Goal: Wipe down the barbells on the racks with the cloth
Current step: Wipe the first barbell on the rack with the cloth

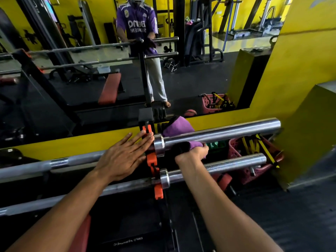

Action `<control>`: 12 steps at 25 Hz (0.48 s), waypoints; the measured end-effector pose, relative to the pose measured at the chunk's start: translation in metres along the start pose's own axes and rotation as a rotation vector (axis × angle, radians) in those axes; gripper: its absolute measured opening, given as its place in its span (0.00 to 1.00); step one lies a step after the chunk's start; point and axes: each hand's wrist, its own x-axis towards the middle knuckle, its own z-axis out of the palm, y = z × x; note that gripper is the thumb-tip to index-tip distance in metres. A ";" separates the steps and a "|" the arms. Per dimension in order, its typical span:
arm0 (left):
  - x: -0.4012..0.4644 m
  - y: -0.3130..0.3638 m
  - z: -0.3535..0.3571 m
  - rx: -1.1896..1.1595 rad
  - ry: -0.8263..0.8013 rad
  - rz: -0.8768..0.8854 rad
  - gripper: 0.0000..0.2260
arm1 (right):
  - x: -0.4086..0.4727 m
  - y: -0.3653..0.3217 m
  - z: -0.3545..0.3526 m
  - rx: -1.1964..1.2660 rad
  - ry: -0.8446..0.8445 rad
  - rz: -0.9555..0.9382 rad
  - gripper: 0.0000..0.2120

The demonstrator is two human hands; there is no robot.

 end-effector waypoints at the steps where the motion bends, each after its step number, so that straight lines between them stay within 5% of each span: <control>1: -0.001 -0.001 0.001 -0.003 0.012 -0.001 0.28 | 0.011 -0.020 0.002 -0.002 -0.011 -0.070 0.20; 7: 0.000 -0.002 0.003 0.005 -0.002 -0.007 0.28 | 0.054 -0.184 0.006 0.050 -0.005 -0.378 0.23; 12: -0.001 -0.001 0.003 -0.037 0.012 -0.007 0.28 | 0.020 -0.188 -0.005 0.075 0.017 -0.496 0.20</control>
